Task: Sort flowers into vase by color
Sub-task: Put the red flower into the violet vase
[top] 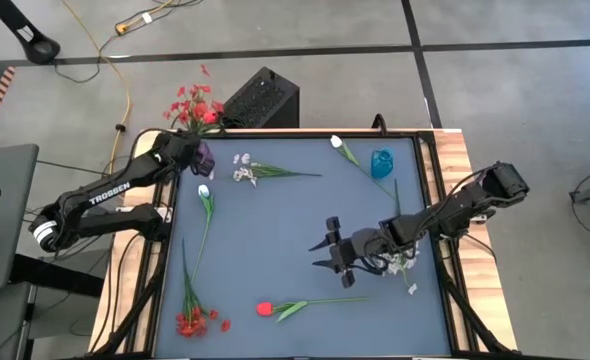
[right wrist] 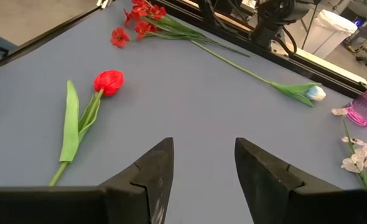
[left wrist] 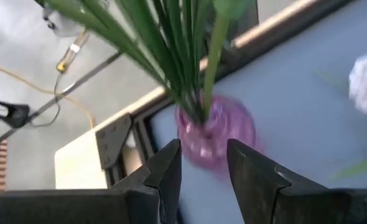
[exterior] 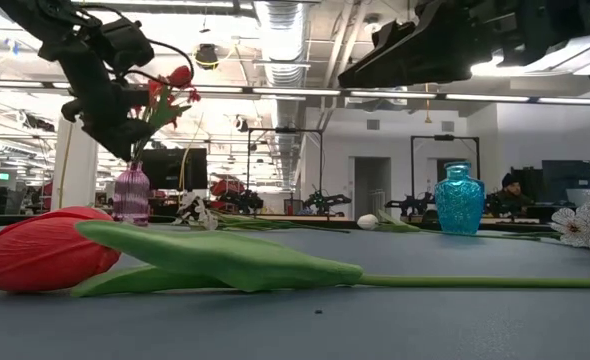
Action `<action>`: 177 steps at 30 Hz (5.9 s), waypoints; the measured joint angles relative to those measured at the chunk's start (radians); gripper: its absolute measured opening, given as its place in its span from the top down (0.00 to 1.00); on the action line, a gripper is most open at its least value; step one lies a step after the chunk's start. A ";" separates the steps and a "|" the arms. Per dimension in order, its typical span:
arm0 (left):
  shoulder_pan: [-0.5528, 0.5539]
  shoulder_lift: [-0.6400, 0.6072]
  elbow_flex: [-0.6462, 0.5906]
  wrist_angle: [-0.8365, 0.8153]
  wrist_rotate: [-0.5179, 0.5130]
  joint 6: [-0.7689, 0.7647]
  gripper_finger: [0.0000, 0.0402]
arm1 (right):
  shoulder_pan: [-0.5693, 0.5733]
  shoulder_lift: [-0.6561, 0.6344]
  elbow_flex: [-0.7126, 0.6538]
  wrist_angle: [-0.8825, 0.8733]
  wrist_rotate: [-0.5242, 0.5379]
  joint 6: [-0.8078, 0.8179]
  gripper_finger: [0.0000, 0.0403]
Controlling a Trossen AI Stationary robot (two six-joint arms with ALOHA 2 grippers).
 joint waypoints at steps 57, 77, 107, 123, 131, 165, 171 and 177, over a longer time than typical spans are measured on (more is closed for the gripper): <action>-1.327 0.424 0.207 0.357 0.304 -0.056 0.72 | 0.209 0.403 0.379 -0.322 -0.001 0.322 0.51; -1.319 0.391 -0.116 1.037 0.194 -0.046 0.79 | 0.219 0.531 0.391 -0.360 -0.021 0.560 0.62; -1.145 0.406 -0.287 1.434 0.269 -0.051 0.79 | 0.124 0.177 -0.126 0.605 0.002 0.177 0.96; -1.117 0.594 -0.125 1.740 0.170 0.080 0.79 | -0.110 0.229 -0.032 0.844 -0.103 0.216 0.96; -1.120 0.620 -0.058 1.681 0.221 0.216 0.68 | -0.122 0.227 -0.026 0.874 -0.103 0.228 0.96; -1.066 0.600 -0.054 1.769 0.196 0.175 0.94 | -0.141 0.227 -0.026 0.871 -0.104 0.185 0.82; -1.072 0.576 -0.054 1.733 0.179 0.202 0.99 | -0.140 0.227 -0.026 0.872 -0.105 0.183 0.66; -1.096 0.330 -0.047 1.385 -0.042 0.250 0.99 | -0.136 0.227 -0.026 0.836 -0.106 0.182 0.52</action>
